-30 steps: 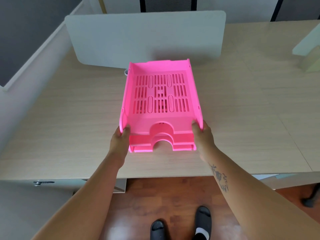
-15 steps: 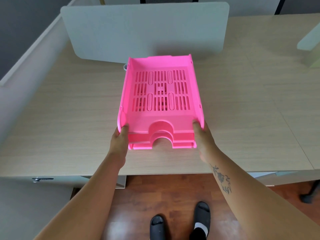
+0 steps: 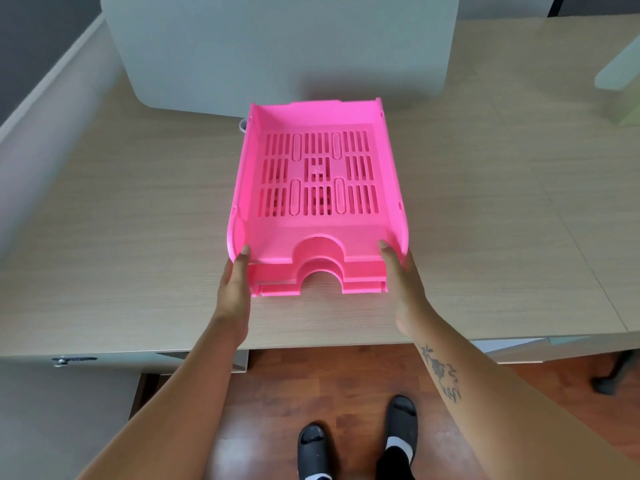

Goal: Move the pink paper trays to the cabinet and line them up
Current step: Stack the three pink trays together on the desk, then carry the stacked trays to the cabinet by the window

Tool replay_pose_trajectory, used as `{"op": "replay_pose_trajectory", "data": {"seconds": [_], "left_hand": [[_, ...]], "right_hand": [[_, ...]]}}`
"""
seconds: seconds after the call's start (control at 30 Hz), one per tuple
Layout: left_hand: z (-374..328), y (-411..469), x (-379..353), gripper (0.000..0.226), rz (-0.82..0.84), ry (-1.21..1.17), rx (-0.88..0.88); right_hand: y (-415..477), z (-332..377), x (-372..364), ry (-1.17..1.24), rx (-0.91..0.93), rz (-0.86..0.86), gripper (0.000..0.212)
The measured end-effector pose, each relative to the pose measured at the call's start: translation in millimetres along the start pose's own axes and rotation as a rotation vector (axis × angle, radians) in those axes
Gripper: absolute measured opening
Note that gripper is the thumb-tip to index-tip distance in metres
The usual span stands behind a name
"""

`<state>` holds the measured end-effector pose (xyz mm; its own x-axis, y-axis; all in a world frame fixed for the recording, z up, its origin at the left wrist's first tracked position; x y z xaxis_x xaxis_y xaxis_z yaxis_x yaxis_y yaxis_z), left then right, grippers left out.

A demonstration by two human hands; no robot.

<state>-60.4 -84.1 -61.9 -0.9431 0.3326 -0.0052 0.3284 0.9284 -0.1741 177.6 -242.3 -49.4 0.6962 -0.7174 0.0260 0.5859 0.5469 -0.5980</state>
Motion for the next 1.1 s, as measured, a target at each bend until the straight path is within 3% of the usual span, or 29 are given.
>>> {"op": "replay_pose_trajectory", "data": {"seconds": [0.27, 0.4, 0.53, 0.83, 1.0, 1.1], "left_hand": [[-1, 7, -8, 0.070, -0.031, -0.038, 0.005], [-33, 18, -4, 0.055, -0.083, -0.040, -0.016], [-62, 28, 0, 0.053, -0.100, -0.046, 0.013], [-89, 20, 10, 0.054, -0.144, -0.104, 0.037], [-129, -2, 26, 0.055, -0.209, -0.103, 0.002], [-152, -30, 42, 0.059, -0.301, -0.088, -0.024]], "right_hand": [[9, -3, -5, 0.068, -0.051, 0.014, 0.085], [3, 25, -10, 0.048, -0.002, 0.012, 0.080], [0, 47, -16, 0.056, -0.014, -0.005, 0.096], [-16, 86, -27, 0.029, -0.011, 0.019, 0.074], [-26, 97, -43, 0.030, 0.002, 0.136, 0.099], [-45, 111, -58, 0.016, 0.003, 0.263, 0.072]]}}
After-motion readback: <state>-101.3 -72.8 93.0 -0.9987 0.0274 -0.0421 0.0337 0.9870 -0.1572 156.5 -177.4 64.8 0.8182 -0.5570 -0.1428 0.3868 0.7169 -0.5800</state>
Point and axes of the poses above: each hand's wrist, its own y-axis towards the middle knuckle, its own x-axis out of the back of the hand, z = x × y, the point moved 8 cm from there along y, towards the middle knuckle, and after that the axes turned 13 degrees about -x, right-handed, at the moved point
